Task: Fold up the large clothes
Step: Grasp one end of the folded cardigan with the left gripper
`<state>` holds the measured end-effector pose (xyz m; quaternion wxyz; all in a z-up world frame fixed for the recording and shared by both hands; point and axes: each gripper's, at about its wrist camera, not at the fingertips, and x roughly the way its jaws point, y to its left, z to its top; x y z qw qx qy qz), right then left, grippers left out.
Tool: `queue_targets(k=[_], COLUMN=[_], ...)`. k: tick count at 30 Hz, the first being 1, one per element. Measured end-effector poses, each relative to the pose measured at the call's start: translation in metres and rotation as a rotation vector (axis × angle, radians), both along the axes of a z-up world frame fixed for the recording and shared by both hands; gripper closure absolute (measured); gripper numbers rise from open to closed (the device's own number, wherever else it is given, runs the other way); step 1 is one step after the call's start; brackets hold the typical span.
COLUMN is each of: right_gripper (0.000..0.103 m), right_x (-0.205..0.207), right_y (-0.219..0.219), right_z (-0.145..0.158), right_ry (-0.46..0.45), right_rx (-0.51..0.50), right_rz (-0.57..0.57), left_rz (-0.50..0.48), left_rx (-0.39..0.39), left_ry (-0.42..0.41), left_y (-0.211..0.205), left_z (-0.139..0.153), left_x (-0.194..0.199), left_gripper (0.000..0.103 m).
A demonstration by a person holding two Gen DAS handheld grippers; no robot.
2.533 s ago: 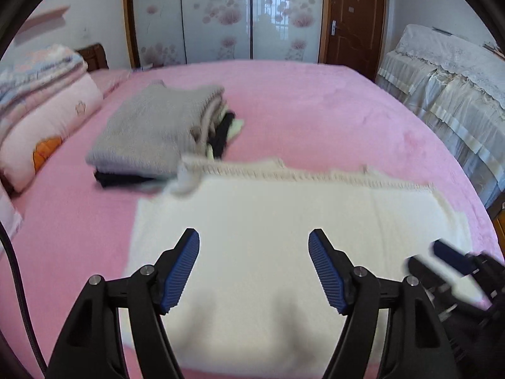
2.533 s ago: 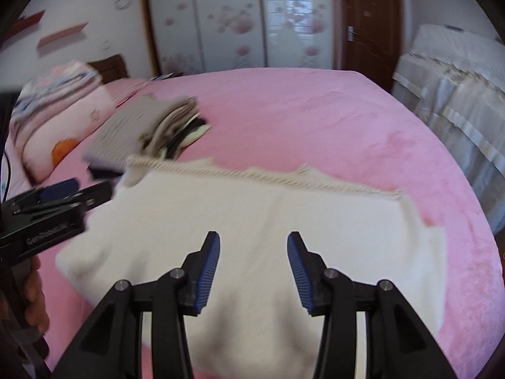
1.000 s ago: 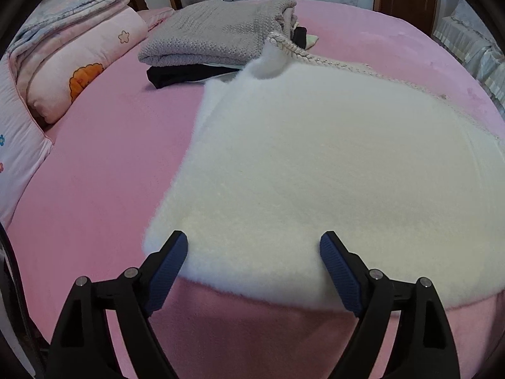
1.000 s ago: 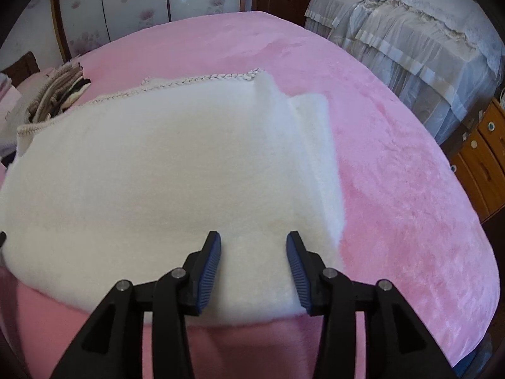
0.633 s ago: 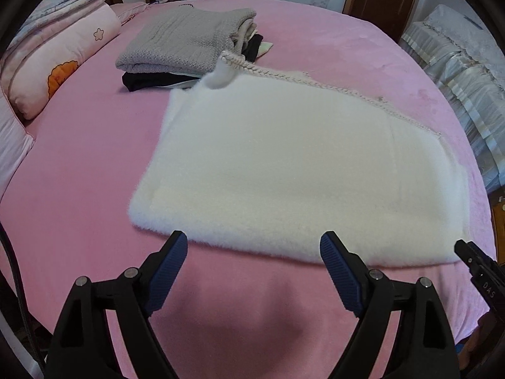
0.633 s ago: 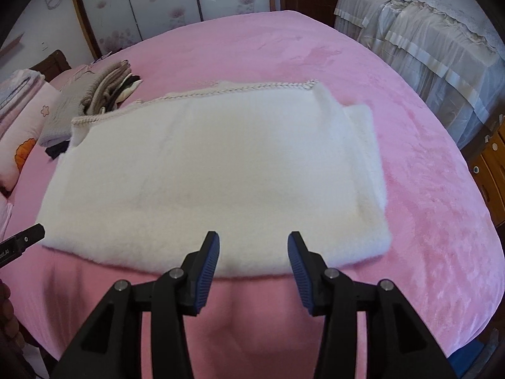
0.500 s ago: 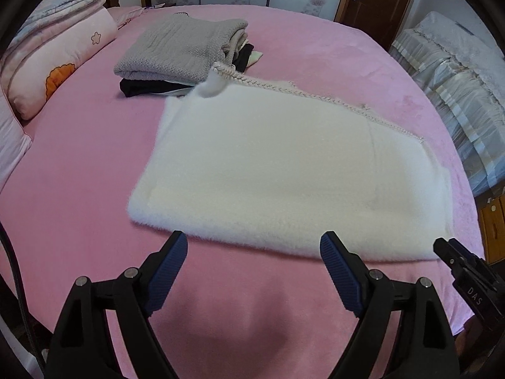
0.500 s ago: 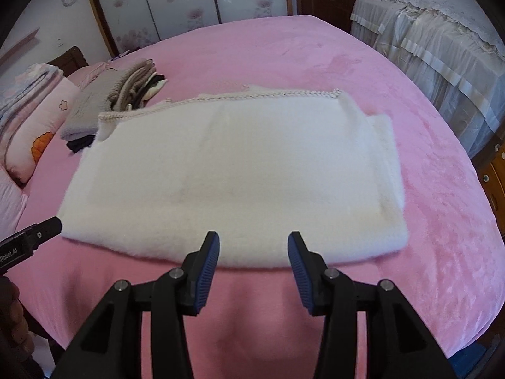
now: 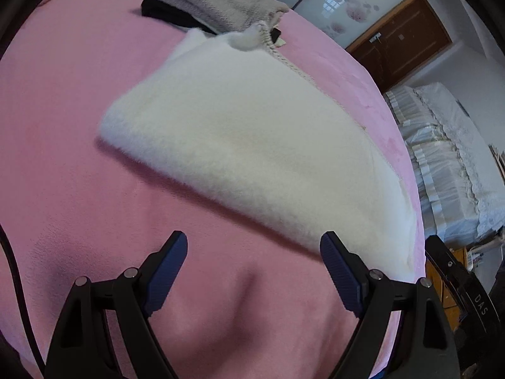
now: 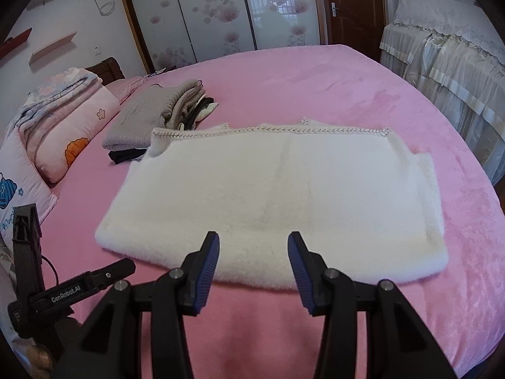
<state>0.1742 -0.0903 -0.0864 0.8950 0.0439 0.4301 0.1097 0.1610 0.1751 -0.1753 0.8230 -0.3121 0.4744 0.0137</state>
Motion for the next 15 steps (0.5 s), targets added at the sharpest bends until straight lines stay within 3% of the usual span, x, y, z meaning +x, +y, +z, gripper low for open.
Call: queue_targets(k=[6,9,15], right_gripper=[0.058,0.058,0.058], right_x=[0.01,0.015,0.031], right_y=[0.011,0.016,0.025], right_z=[-0.021,-0.028,-0.044], right_ry=[-0.006,-0.013,-0.013], right_rx=[-0.001,-0.014,-0.036], right_rz=[0.018,0.028,0.034], left_rz=[0.096,0.099,0.116], left_rx=[-0.108,-0.097,-0.101], left_ry=[-0.051,-0.118,-0.172], left_y=[0.022,0.024,0.03], left_z=[-0.043,-0.046,-0.051], left_x=[0.013,0.027,0.064], left_gripper=[0.018,0.017,0.017])
